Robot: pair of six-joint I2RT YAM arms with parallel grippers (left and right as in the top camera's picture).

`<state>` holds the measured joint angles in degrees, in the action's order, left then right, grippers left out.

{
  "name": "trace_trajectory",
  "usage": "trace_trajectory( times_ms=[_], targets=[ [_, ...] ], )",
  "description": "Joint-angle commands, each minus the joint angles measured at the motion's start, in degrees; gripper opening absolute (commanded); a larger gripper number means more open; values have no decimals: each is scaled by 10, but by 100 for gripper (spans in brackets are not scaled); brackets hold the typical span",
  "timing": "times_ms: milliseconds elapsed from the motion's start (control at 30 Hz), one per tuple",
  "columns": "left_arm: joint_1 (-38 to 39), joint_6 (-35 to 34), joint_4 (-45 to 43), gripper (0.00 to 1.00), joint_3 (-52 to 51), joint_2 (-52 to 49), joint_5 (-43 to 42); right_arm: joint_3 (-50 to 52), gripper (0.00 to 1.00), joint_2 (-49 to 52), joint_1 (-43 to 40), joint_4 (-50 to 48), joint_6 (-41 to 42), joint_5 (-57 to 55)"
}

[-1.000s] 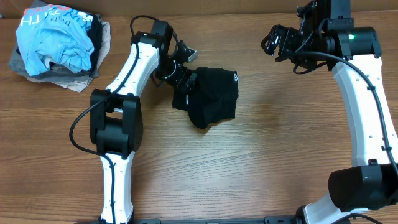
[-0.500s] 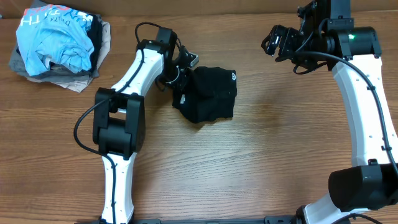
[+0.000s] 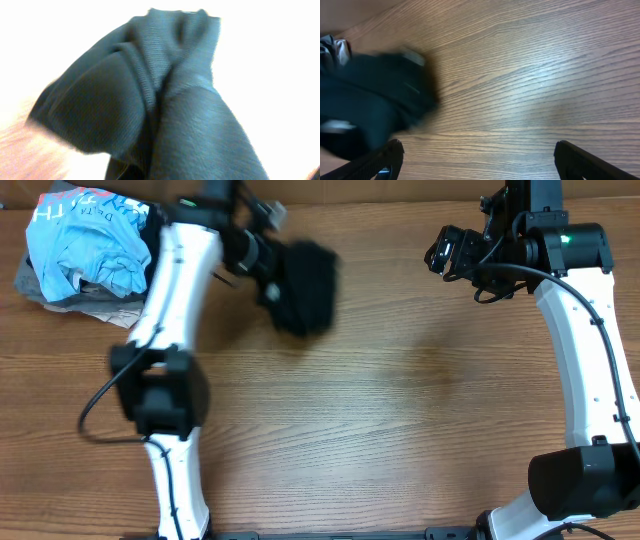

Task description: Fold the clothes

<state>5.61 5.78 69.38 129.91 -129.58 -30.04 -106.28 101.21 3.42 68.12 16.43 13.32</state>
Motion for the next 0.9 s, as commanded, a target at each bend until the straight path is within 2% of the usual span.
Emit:
trace_trajectory(
  times_ms=[0,200,433,533,600,867],
  targets=[
    [-62,-63,3,4,68,86,-49,-2,100,-2,-2,-3,-4,-7],
    [-172,-141,-37,4,94,127,-77,-2,100,-2,-2,-2,-4,-7],
    [-306,-241,-121,4,86,115,-89,-2,100,-2,-2,2,-4,-7],
    [-335,-287,-176,4,85,97,-112,-2,100,-2,-2,6,-4,-7],
    [-350,-345,-235,4,85,77,-123,-2,100,-2,-2,12,-4,-7],
    [-351,-498,-435,4,85,7,-130,-2,100,-2,-2,33,-4,-7]
  ],
)
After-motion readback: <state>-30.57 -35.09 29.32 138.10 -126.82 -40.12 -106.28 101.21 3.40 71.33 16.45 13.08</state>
